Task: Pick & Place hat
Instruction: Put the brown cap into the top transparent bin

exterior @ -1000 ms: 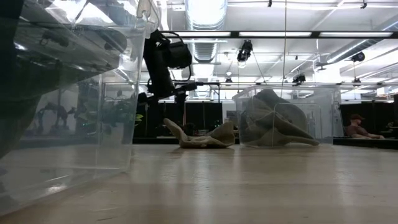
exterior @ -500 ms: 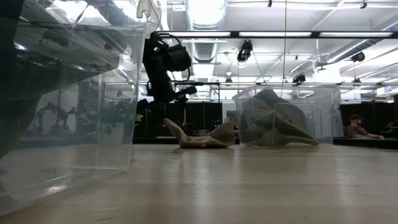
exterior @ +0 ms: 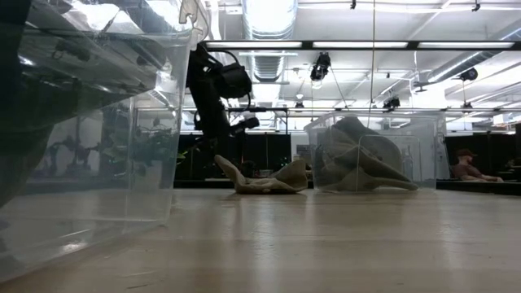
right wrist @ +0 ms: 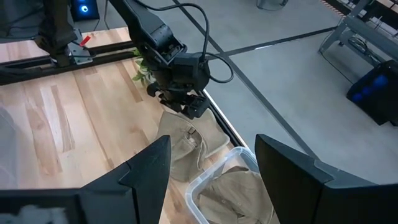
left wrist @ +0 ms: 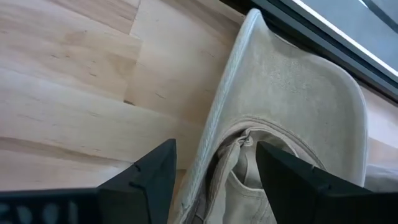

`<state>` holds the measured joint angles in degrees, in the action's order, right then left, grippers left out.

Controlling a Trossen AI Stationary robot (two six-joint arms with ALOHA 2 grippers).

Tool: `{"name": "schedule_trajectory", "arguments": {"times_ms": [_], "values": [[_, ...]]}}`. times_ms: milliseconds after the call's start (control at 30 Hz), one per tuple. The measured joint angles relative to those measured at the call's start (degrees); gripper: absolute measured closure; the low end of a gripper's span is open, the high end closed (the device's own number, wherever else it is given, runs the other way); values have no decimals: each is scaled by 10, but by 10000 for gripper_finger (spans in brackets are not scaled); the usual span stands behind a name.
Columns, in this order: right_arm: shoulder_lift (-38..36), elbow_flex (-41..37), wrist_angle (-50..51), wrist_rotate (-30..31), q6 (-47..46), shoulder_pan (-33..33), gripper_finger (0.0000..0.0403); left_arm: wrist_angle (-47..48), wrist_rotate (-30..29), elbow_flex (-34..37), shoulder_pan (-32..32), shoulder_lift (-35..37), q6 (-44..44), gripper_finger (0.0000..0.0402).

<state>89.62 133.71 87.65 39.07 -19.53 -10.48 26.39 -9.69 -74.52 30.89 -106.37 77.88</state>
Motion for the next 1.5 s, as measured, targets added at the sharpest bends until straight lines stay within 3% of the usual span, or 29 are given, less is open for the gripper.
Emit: {"name": "schedule_trajectory", "arguments": {"times_ms": [167,433,1000,1233,1500], "values": [[0,0,0,0,-4,0,177,-3,7,0,2,0,2,235],[0,0,0,0,-14,0,177,-4,20,0,1,0,1,387],[0,0,0,0,5,0,177,70,97,0,-2,93,-109,395],[0,0,0,0,11,1,177,85,170,0,-5,133,-176,395],[0,0,-15,-1,6,25,177,90,175,0,-23,199,-289,395]]}}
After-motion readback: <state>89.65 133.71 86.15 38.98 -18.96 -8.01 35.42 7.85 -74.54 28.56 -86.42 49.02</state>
